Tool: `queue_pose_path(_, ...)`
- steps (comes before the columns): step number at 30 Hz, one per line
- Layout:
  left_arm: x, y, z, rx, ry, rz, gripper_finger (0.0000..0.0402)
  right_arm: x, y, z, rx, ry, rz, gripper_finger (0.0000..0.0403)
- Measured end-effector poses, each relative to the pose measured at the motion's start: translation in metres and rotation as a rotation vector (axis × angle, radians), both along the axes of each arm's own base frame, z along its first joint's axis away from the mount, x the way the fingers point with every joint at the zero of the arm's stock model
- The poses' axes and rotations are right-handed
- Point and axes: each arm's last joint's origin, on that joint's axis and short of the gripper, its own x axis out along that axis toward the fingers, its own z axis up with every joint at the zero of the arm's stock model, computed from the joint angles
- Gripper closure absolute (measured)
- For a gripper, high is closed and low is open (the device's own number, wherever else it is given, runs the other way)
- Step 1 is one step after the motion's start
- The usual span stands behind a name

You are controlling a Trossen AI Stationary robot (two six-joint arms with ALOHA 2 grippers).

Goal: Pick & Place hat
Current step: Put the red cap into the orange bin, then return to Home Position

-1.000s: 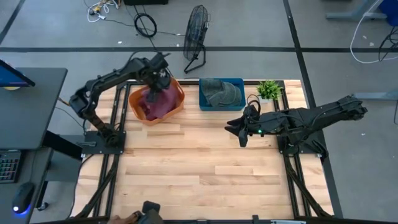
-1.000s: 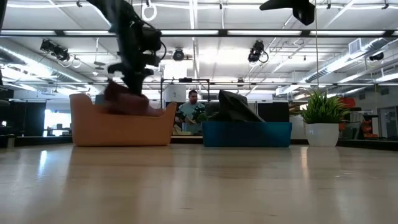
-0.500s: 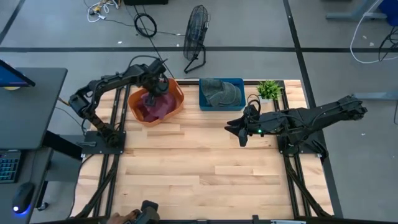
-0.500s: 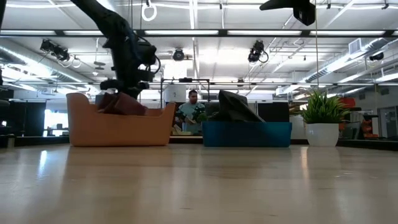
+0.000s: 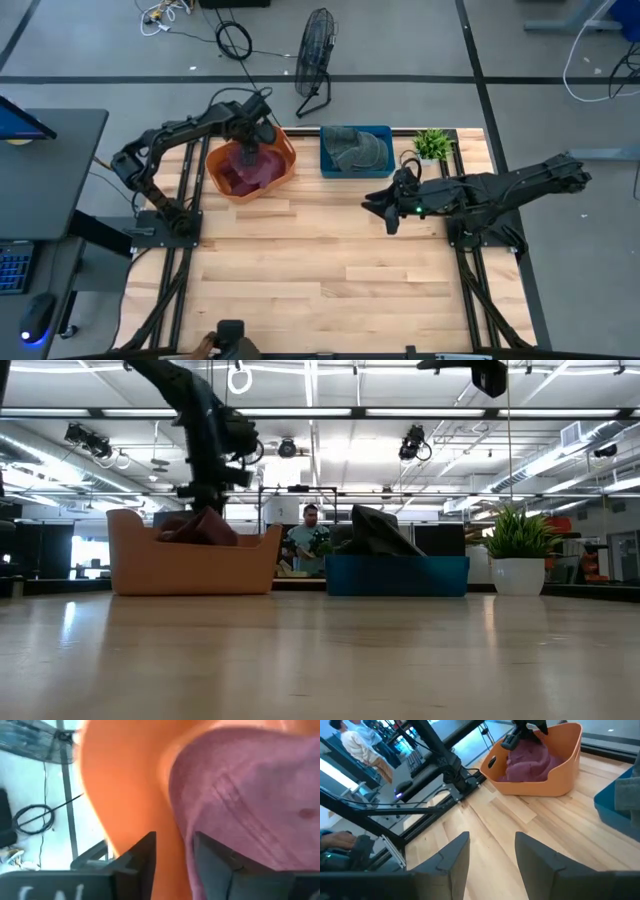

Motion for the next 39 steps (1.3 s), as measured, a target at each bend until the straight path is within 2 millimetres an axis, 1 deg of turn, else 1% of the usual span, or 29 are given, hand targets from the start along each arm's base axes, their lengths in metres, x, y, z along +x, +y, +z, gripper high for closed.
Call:
queue_pose_path(3,0.003,-0.005,0.025,-0.001,-0.041,0.024,0.0252,-0.005,-0.001,0.004,0.005,-0.022,0.001,0.0243)
queue_pose_path(5,0.001,-0.01,0.049,-0.001,-0.087,0.053,0.0247,-0.011,-0.003,0.01,0.0,-0.046,0.004,0.0243)
queue_pose_path(7,-0.002,-0.017,0.075,-0.002,-0.12,0.094,0.0247,-0.019,-0.005,0.02,-0.016,-0.07,0.012,0.0243)
queue_pose_path(10,-0.012,-0.033,0.118,-0.023,-0.231,0.231,0.0253,-0.033,-0.008,0.039,-0.053,-0.123,0.023,0.0243)
queue_pose_path(12,-0.022,-0.048,0.149,-0.064,-0.353,0.291,0.0258,-0.041,-0.011,0.052,-0.08,-0.16,0.029,0.0243)
queue_pose_path(15,-0.041,-0.076,0.196,-0.11,-0.582,0.287,0.0263,-0.055,-0.014,0.071,-0.128,-0.204,0.042,0.0243)
queue_pose_path(17,-0.058,-0.098,0.224,-0.114,-0.723,0.285,0.0263,-0.065,-0.017,0.086,-0.161,-0.229,0.049,0.0243)
queue_pose_path(19,-0.077,-0.12,0.246,-0.121,-0.847,0.299,0.0264,-0.076,-0.02,0.1,-0.195,-0.241,0.029,0.0243)
queue_pose_path(21,-0.097,-0.143,0.26,-0.137,-0.942,0.285,0.0264,-0.088,-0.024,0.113,-0.238,-0.233,0.0,0.0243)
queue_pose_path(24,-0.123,-0.17,0.268,-0.192,-1.045,0.247,0.0264,-0.104,-0.029,0.128,-0.324,-0.2,-0.021,0.0243)
queue_pose_path(26,-0.136,-0.184,0.269,-0.243,-1.1,0.221,0.0264,-0.11,-0.031,0.132,-0.407,-0.167,-0.014,0.0243)
queue_pose_path(28,-0.144,-0.192,0.266,-0.278,-1.141,0.174,0.0264,-0.114,-0.033,0.132,-0.459,-0.143,-0.021,0.0243)
queue_pose_path(31,-0.148,-0.199,0.258,-0.319,-1.224,0.125,0.0264,-0.127,-0.036,0.132,-0.47,-0.136,-0.028,0.0243)
queue_pose_path(34,-0.14,-0.201,0.242,-0.327,-1.321,0.068,0.0264,-0.141,-0.041,0.132,-0.471,-0.15,-0.058,0.0243)
queue_pose_path(37,-0.118,-0.199,0.217,-0.357,-1.377,0.031,0.0264,-0.152,-0.043,0.131,-0.468,-0.159,-0.059,0.0243)
queue_pose_path(39,-0.1,-0.199,0.201,-0.372,-1.409,0.005,0.0264,-0.153,-0.044,0.126,-0.47,-0.156,-0.056,0.0243)
